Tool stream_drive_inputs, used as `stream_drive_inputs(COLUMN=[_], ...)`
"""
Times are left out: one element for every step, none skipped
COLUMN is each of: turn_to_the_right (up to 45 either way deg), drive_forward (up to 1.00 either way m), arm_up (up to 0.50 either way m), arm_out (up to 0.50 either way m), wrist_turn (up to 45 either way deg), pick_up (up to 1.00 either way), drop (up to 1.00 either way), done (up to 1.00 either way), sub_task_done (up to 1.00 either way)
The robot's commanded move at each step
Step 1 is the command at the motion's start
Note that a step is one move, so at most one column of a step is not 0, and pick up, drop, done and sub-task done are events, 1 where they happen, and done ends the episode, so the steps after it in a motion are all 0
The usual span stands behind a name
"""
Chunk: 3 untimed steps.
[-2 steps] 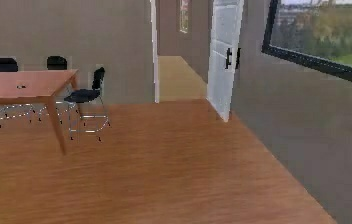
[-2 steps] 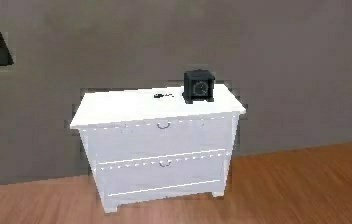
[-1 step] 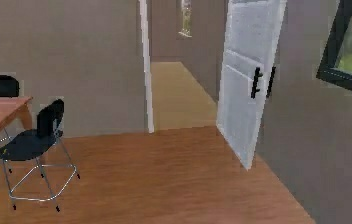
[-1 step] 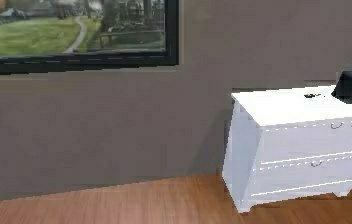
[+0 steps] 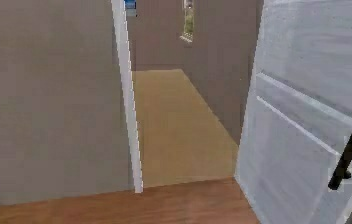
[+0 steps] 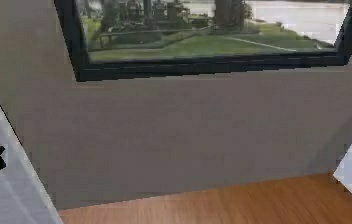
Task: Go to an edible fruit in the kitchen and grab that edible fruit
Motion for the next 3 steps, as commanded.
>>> stream_drive_inputs(turn_to_the_right=[0.0,9.0,0.0], drive_forward=[1.00,0.00,0.20], arm_up=[0.00,0.00,0.00], arm_out=[0.00,0.00,0.00], wrist_turn=[0.0,0.0,0.0], pick_up=[0.00,0.00,0.00], drop=[0.00,0.00,0.00], done=[0.00,0.00,0.00], sub_task_done=[0.00,0.00,0.00])
